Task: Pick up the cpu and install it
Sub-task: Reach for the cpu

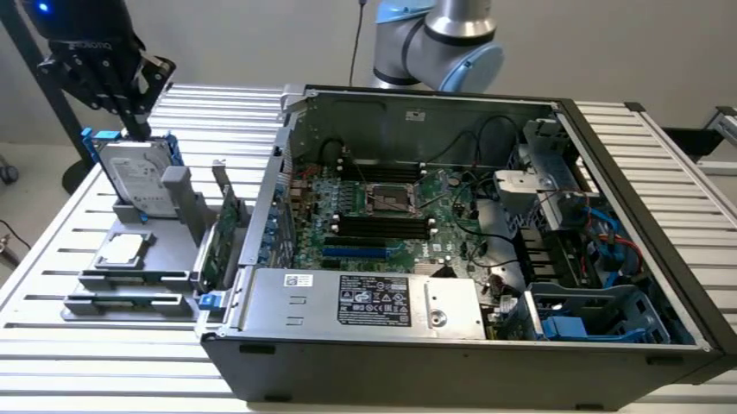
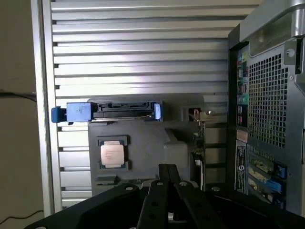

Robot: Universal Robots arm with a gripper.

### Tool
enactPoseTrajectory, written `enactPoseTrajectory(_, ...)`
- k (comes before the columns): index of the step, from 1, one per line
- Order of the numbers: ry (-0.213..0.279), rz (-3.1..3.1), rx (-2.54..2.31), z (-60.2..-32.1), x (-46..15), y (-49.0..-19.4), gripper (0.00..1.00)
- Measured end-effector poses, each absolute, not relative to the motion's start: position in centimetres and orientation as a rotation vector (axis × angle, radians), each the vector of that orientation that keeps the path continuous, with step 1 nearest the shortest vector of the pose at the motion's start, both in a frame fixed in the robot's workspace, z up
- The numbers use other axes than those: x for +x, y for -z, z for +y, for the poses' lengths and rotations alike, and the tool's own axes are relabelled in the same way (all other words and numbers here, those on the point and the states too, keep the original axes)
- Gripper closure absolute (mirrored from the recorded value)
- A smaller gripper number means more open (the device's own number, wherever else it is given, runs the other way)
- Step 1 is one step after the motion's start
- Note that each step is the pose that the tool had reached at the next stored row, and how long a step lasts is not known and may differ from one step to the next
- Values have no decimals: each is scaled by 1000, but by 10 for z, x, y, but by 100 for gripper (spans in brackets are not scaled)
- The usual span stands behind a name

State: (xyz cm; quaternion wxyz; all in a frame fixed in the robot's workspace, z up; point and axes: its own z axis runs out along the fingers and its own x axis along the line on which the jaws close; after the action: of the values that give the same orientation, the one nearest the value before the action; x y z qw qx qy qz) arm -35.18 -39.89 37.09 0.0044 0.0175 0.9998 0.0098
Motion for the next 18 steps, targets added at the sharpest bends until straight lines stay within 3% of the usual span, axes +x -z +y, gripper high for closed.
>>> enactPoseTrajectory(18, -5, 3143, 55, -399, -425, -360, 89)
